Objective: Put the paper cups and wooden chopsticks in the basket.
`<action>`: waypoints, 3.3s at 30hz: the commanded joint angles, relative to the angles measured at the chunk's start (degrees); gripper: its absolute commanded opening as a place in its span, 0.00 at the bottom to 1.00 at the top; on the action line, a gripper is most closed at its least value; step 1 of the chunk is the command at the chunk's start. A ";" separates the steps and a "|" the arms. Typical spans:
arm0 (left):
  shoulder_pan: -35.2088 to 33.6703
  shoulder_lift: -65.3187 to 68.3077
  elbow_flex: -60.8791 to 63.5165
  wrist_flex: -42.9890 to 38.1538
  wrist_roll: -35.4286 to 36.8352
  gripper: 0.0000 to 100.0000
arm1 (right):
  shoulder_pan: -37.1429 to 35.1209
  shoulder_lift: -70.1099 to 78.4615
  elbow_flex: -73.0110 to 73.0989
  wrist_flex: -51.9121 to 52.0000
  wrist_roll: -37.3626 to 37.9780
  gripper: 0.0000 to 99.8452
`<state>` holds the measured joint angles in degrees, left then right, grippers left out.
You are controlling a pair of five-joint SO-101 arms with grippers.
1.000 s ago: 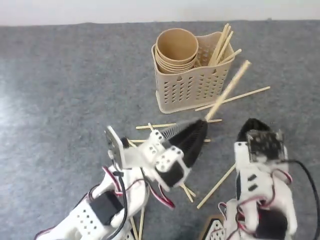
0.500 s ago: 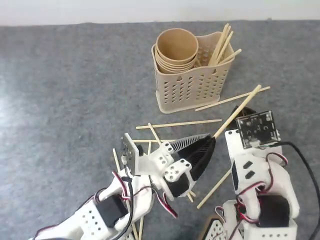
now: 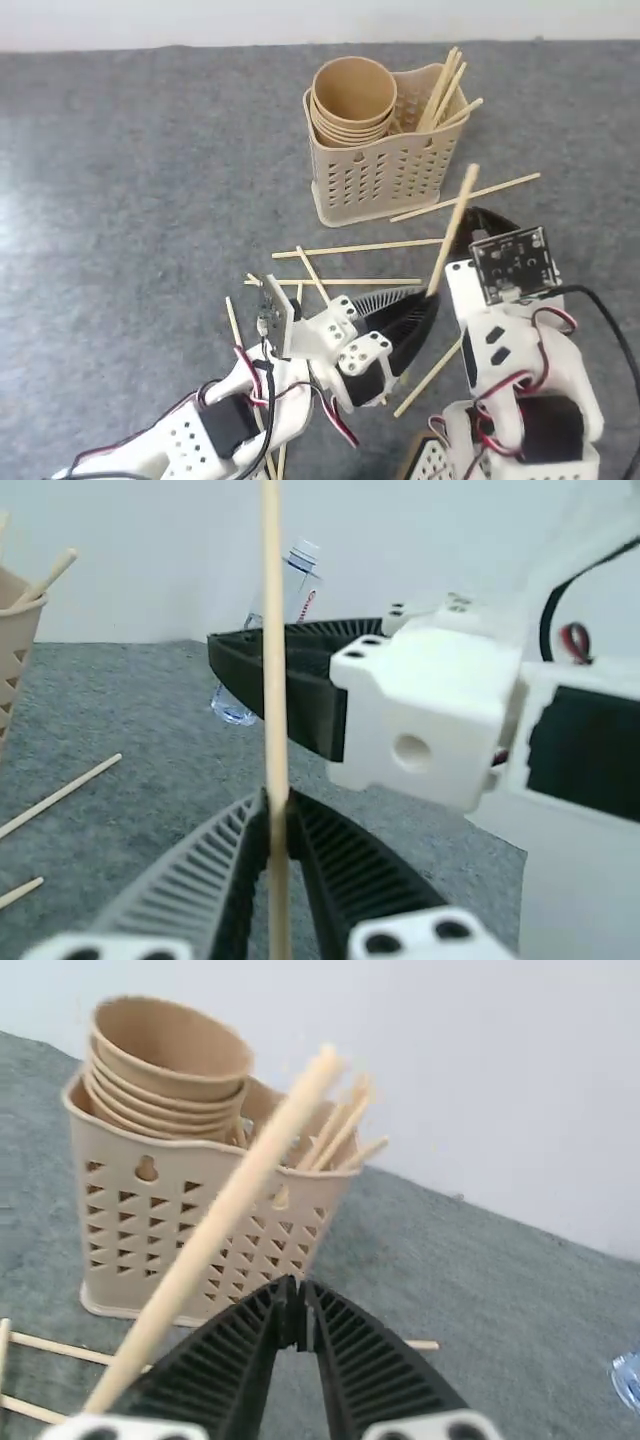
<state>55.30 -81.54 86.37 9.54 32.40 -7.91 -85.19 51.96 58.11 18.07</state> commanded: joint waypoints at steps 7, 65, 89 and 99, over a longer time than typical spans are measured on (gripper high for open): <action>0.53 -0.53 -0.40 0.26 -0.26 0.01 | -2.77 3.47 -3.69 -0.13 -1.58 0.01; -20.22 59.96 -59.03 -14.51 -9.85 0.01 | 4.00 -17.27 44.57 -3.56 -3.87 0.01; -22.86 98.46 -100.00 -11.34 -17.49 0.01 | 2.24 -16.92 44.57 -2.68 -2.99 0.01; -25.93 90.29 -99.65 -0.26 -21.19 0.01 | 2.24 -16.92 44.57 -2.68 -2.99 0.01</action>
<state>31.12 12.88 -10.95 6.90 12.09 -5.10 -102.15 95.38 56.18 14.37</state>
